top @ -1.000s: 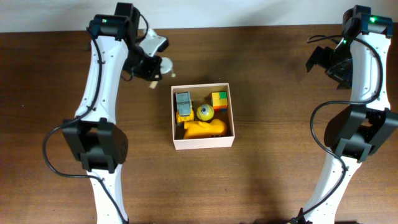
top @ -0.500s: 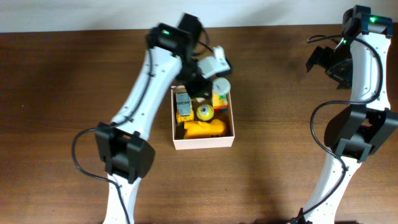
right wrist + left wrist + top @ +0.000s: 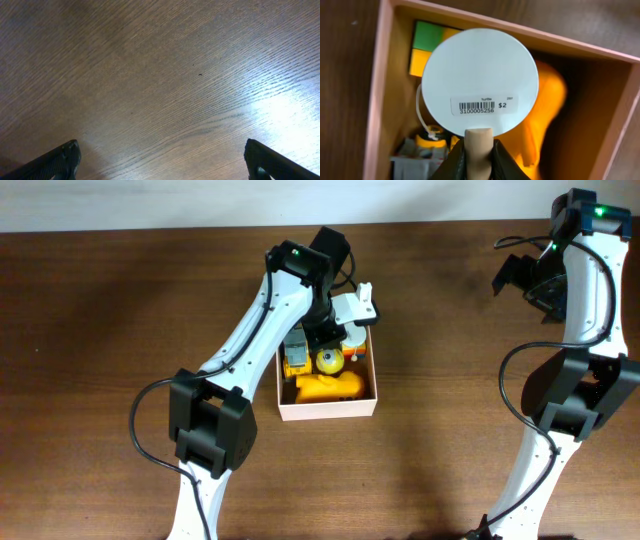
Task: Pack container
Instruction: 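Carry the paddle toy over the box and lower it inside, then open the left gripper and lift it out of the box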
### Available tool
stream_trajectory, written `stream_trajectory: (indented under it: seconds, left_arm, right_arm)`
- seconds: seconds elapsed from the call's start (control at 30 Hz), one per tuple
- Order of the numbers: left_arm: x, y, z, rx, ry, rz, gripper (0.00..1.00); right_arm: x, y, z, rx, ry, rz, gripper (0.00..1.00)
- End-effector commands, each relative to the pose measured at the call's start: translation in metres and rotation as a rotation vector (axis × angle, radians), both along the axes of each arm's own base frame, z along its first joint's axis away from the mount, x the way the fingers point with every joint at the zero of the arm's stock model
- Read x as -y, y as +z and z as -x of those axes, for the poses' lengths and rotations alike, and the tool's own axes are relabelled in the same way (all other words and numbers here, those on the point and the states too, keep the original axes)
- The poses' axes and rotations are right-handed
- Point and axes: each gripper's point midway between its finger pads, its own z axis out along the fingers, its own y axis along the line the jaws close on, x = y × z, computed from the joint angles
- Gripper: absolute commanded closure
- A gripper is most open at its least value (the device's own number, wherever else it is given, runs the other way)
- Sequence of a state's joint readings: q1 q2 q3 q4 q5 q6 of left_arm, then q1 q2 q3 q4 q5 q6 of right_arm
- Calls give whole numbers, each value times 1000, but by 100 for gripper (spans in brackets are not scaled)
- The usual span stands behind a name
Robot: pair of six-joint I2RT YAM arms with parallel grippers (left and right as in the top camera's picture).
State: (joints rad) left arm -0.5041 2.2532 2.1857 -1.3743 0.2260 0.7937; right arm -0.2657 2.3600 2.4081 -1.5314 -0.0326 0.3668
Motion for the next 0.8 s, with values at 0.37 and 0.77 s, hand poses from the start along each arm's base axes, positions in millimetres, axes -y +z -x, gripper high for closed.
stream_trajectory:
  seconds: [0.37,0.77]
  left_arm:
    - [-13,8,15,-38,-13,-38,13]
    - [2,12,-9,32,92,28,24]
  right_arm:
    - [-2,-2,-1,0,-5,-6,1]
    - [-2,-2,-1,0,-5,-6,1]
